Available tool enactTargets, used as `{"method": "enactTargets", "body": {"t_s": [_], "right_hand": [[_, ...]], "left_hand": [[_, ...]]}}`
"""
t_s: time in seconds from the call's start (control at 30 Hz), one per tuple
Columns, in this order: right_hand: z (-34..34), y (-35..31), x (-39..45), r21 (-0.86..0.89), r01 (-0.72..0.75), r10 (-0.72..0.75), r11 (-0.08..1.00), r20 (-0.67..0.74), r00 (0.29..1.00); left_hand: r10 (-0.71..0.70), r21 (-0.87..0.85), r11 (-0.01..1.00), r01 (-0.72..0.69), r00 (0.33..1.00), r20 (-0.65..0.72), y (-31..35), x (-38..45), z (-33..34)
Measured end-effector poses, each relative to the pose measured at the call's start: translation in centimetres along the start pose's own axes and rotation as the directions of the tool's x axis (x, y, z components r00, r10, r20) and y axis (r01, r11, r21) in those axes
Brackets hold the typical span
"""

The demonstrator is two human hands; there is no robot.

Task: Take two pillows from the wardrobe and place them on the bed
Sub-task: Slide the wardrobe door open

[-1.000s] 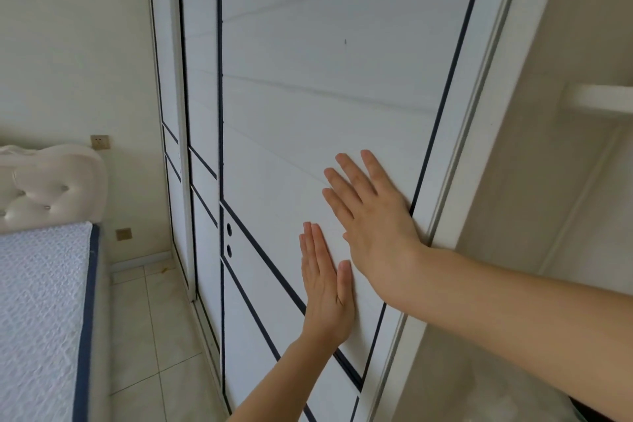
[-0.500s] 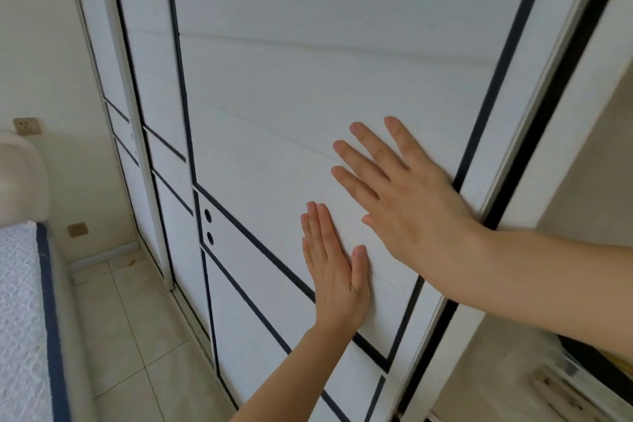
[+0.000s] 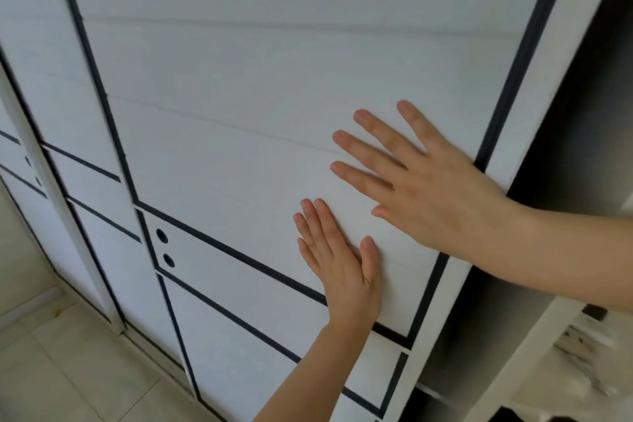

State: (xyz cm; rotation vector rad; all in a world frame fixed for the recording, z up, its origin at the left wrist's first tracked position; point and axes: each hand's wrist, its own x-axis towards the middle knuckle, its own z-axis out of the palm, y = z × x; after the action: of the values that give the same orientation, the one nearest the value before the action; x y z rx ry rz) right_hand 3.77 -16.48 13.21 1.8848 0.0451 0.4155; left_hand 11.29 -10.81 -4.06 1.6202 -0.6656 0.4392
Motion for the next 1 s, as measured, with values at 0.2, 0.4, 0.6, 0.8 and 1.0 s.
{"method": "enactTargets", "body": {"t_s": [0.2,0.4,0.6,0.8,1.0], "right_hand": [[-0.4,-1.6,4.3,-0.045,-0.006,0.006,0.999,-0.004,1.0],[-0.7,-3.1,9.2,-0.062,-0.018,0.017,0.998,-0.014,1.0],[-1.1,-4.7,14.8,-0.049,-0.002,0.002,0.999,-0.005,1.0],[-1.2,-6.7,20.8,-0.037,0.0,-0.001,0.999,-0.033,0.999],[-1.4,-8.6,27.4,-0.033,0.009,-0.012,0.999,-0.087,0.996]], "left_hand": [[-0.012,-0.017,1.0,0.013,1.0,0.025,-2.5,2.7,-2.4],[-0.048,-0.012,0.999,0.048,0.999,0.015,-5.1,6.0,-5.0],[-0.077,-0.007,0.997,0.077,0.997,-0.023,-8.1,9.7,-7.4],[-0.07,0.003,0.998,0.07,0.997,-0.041,-12.3,13.7,-10.6],[-0.088,0.059,0.994,0.09,0.995,-0.042,-15.9,18.1,-14.0]]}}
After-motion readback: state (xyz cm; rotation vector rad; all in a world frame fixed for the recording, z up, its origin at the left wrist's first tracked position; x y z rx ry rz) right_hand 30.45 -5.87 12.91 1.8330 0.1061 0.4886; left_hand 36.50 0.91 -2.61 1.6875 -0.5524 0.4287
